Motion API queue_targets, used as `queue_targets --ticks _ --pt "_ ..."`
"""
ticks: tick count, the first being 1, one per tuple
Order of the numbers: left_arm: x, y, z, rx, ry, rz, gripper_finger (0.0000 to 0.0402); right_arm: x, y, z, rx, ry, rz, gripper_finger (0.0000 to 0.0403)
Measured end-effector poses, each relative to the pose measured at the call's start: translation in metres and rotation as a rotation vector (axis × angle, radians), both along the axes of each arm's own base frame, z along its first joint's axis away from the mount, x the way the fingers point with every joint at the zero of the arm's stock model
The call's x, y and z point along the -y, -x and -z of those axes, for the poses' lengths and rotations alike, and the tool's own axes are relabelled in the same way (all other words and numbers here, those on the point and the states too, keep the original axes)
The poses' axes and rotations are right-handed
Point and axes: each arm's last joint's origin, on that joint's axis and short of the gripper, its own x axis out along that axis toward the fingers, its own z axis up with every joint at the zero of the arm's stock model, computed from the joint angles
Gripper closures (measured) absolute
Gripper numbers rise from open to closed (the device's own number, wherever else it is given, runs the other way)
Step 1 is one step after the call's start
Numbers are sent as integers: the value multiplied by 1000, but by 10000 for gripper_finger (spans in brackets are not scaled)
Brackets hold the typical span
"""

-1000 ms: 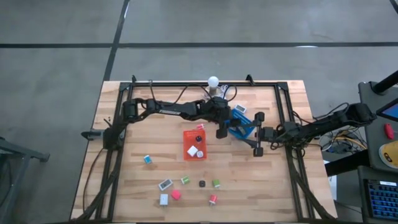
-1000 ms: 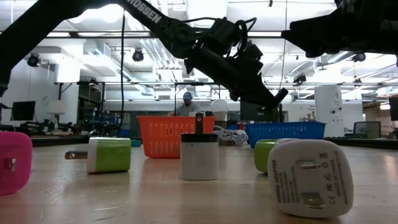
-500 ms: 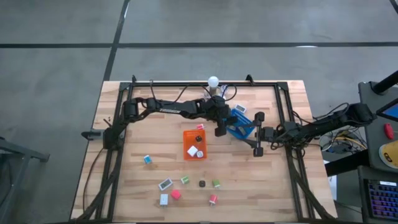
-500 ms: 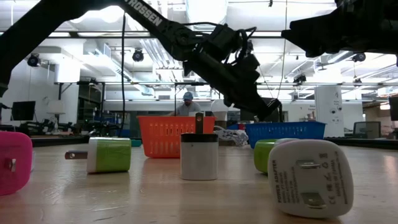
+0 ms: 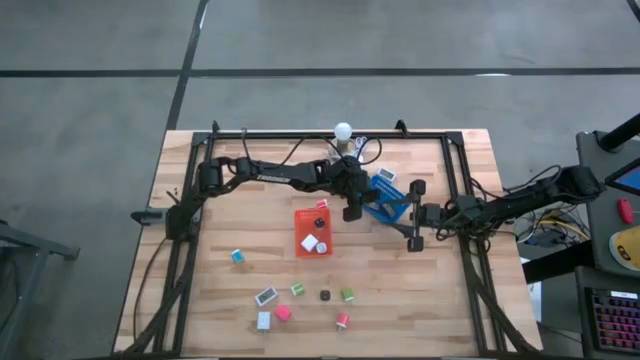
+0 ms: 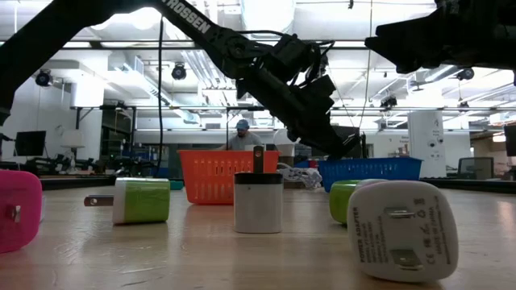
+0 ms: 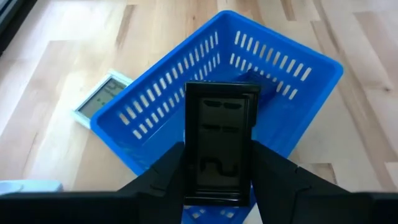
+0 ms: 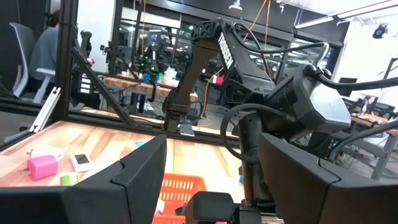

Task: Pick & Place Office items
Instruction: Put the black digital timer into the blue bin

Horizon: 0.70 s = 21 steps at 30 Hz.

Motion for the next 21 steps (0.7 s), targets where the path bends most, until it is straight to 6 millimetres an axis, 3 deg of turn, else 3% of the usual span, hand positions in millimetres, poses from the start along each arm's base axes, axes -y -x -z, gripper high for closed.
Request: queue_targets --ticks 21 --pt "0 3 8 -61 -4 14 261 0 0 -2 22 2 2 156"
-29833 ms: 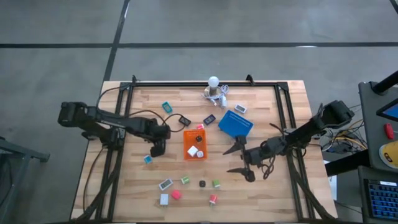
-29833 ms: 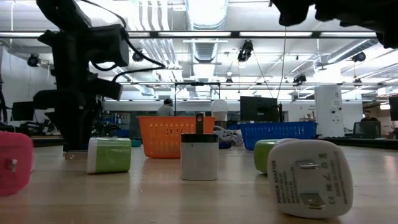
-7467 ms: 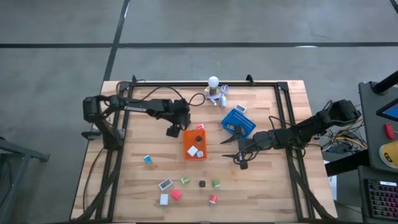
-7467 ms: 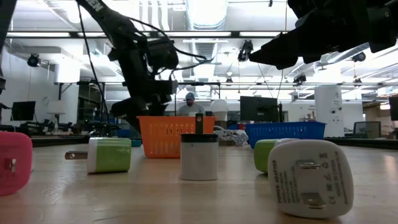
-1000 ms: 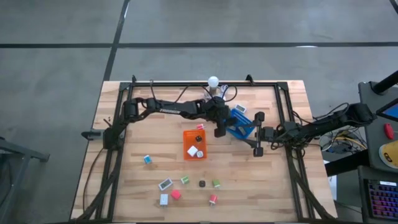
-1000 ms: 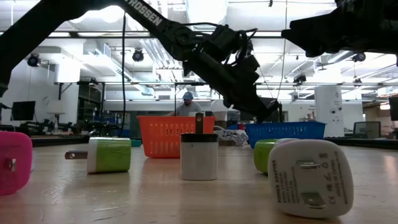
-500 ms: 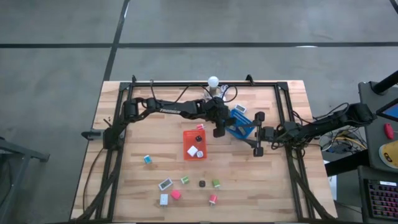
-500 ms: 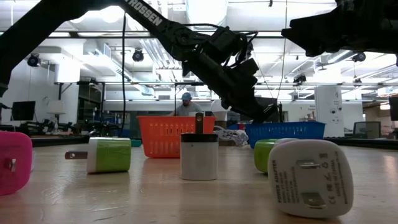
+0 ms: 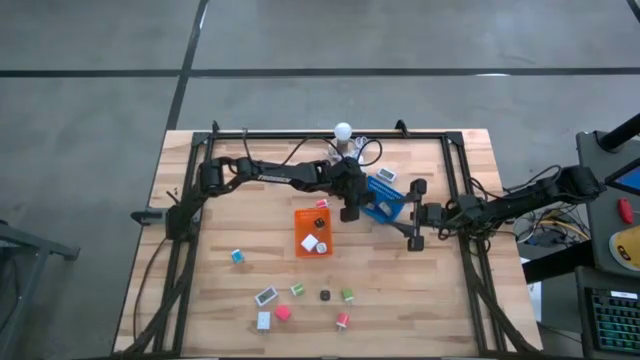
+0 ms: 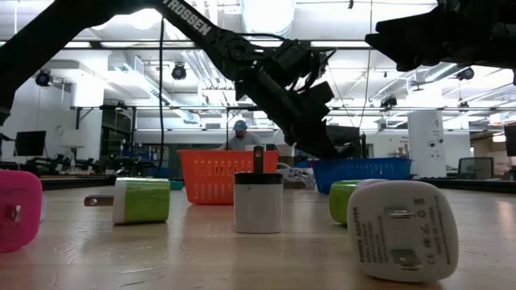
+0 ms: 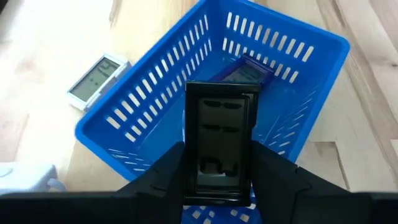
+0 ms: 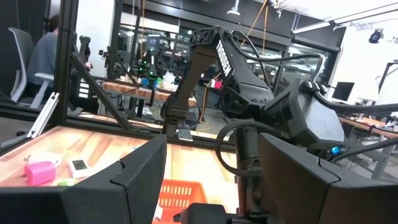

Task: Pick & Place Office items
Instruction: Put the black digital timer into the blue bin

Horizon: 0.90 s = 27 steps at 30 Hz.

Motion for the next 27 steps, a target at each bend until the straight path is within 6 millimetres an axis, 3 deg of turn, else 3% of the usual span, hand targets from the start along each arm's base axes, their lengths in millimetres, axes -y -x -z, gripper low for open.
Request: queue_targets --ticks 15,22,27 --pt "1 1 0 -17 16 8 259 0 0 0 -1 0 7 156" --pt "6 -2 -1 2 18 31 153 0 0 0 -1 0 8 156" --pt "6 -5 -8 34 13 44 120 0 0 0 -3 -1 16 156"
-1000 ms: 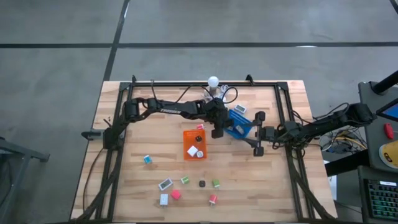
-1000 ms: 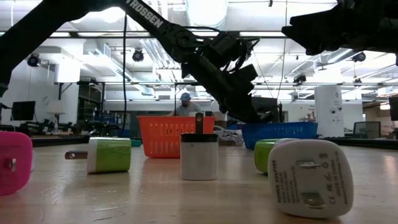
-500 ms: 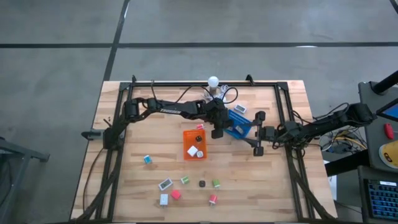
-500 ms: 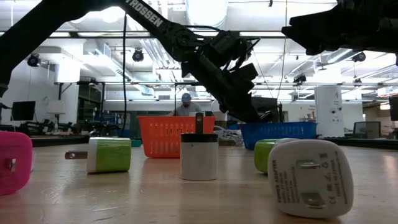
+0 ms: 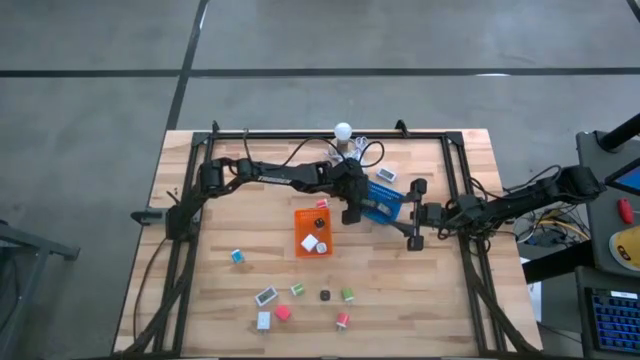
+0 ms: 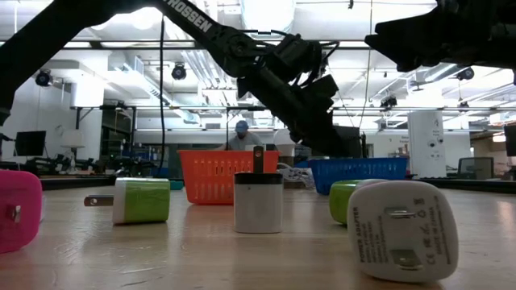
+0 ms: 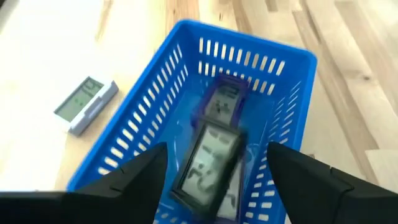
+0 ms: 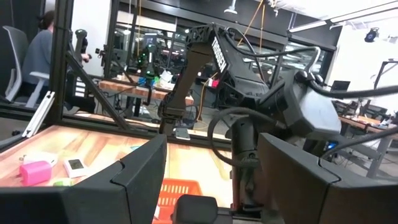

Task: Pick & Place Office items
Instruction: Put the black digital timer into the blue bin, then put the black charger adapter into the orange bin

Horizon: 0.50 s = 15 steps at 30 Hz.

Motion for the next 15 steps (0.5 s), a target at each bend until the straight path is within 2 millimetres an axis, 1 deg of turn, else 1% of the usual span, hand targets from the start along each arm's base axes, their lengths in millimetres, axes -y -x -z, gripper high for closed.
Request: queue_targets --ticks 9,12,15 --pt "2 -3 -8 23 -26 36 114 0 0 0 -1 -2 2 156" --pt "4 -2 -17 45 -56 61 116 0 0 1 -9 -8 1 156" --pt "6 3 -28 55 -71 69 117 0 -1 3 -29 -10 0 156"
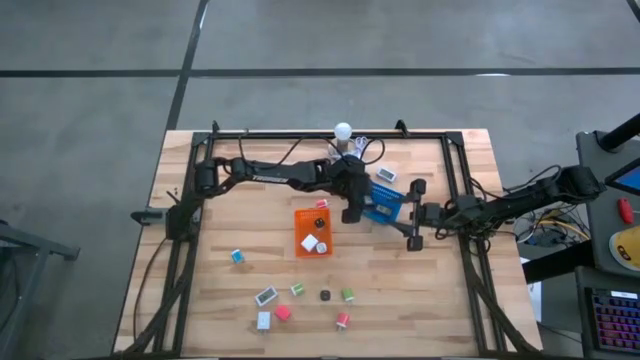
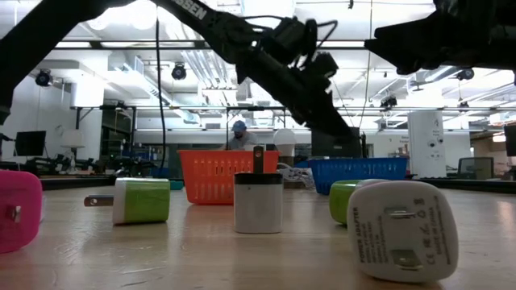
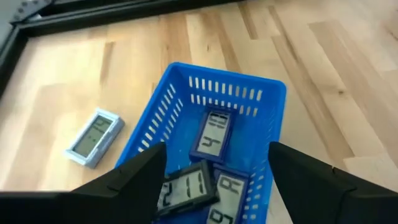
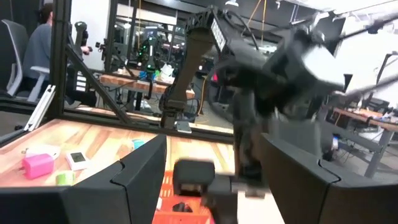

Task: Pick & Place Office items
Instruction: Put the black charger adapter into the orange bin

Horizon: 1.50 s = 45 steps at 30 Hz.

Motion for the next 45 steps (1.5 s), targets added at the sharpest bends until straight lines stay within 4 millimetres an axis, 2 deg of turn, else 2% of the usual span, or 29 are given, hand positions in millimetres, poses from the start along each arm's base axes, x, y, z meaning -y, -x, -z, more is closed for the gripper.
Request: queue_targets --ticks 4,7,15,21,28,30,36,45 --pt "4 14 -19 27 -25 9 117 0 0 2 -21 -18 -4 156" --pt "12 32 -34 70 -35 20 117 -1 -1 5 -45 -34 -28 156" --pt "39 111 -50 257 -69 -36 117 -6 -6 10 -149 -85 -126 156" --pt "63 167 -38 334 -54 -121 117 -17 -24 3 -250 -80 -162 156" --pt "90 213 -18 403 -68 -206 117 -38 -52 0 -369 -74 -218 156" --pt "96 220 -16 448 -63 -222 117 -45 -60 1 -397 -72 -234 156" --pt "106 234 -6 441 -92 -269 117 -71 -89 3 -460 -96 -301 156" --pt "109 241 -3 447 -111 -303 117 -109 -127 31 -632 -166 -358 156"
